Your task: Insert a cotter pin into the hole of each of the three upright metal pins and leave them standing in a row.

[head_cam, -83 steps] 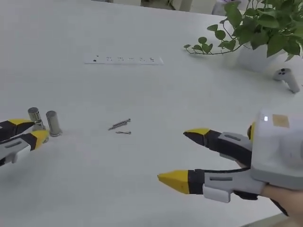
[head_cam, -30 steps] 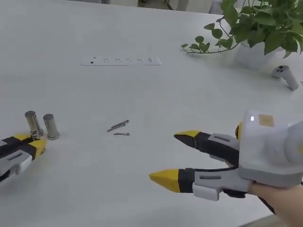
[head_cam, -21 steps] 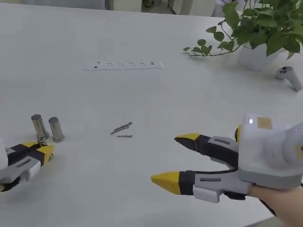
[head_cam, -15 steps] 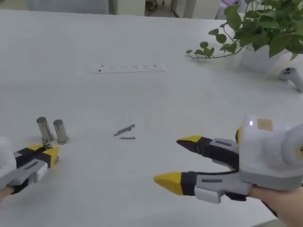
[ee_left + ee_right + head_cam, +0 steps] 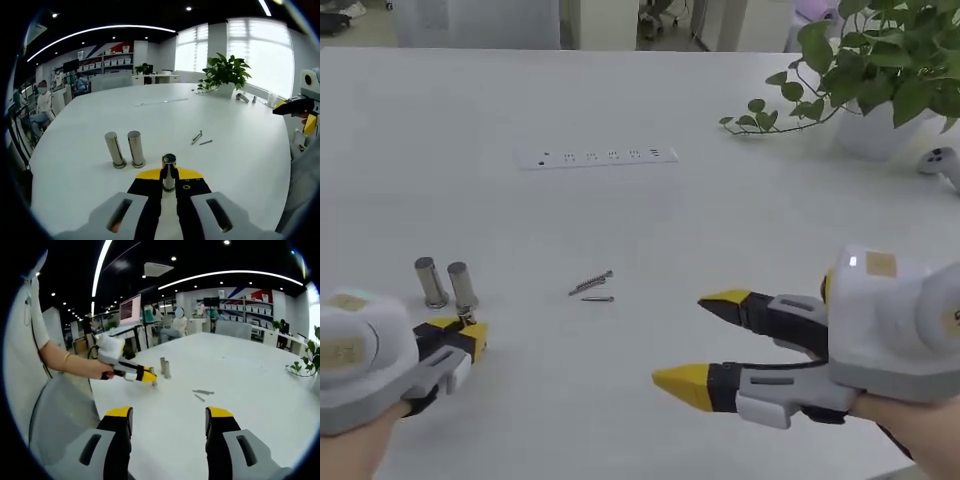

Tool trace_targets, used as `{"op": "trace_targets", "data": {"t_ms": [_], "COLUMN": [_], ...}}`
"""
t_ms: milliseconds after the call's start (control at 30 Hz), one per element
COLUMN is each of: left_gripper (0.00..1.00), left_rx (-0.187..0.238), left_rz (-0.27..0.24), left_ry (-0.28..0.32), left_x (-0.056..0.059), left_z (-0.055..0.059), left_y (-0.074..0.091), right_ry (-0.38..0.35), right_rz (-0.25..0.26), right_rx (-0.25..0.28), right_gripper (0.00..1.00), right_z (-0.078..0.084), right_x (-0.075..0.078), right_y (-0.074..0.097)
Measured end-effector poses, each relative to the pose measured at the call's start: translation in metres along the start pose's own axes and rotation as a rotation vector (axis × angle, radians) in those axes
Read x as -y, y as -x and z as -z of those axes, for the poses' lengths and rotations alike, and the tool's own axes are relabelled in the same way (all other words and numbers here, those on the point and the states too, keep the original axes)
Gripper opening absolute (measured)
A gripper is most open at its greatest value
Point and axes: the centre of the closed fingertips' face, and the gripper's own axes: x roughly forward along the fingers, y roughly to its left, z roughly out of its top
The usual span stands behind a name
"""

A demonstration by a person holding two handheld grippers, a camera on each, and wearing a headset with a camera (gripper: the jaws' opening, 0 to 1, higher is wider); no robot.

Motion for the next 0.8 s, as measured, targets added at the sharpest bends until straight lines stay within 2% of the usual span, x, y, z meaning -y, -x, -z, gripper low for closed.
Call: {"op": "trace_targets", "data": {"t_ms": [233,300,433,633,800], "left_gripper": [0.07,0.07,0.07,0.07,0.07], "left_rx": [-0.011,-0.014,-0.03,-0.02,-0.014], "left_rz": [-0.047,-0.052,-0.079,-0.125,-0.16], "left_ry": [-0.008,0.012,0.009,0.0,0.028], "left_x": [0.01,0.013,0.013,0.012,0.01], "left_z": [0.001,0.003,0.008,0.007,0.006], "left_y": [-0.007,-0.009,-0.014,-0.015,-0.015], "right_ry": [0.0,-0.003,-0.006,-0.007,-0.014], "right_rz": [0.002,0.002,0.005,0.006,0.005], "right_rx": [0.003,0.003,0.005,0.001,0.001], "right_gripper": [0.6,0.6,0.6,0.6,0.6], "right_z": [0.002,0.002,0.002,0.004,0.005], "right_x": [0.0,0.0,0.002,0.004,0.004], "right_y": [0.003,0.003,0.004,0.003,0.002]}}
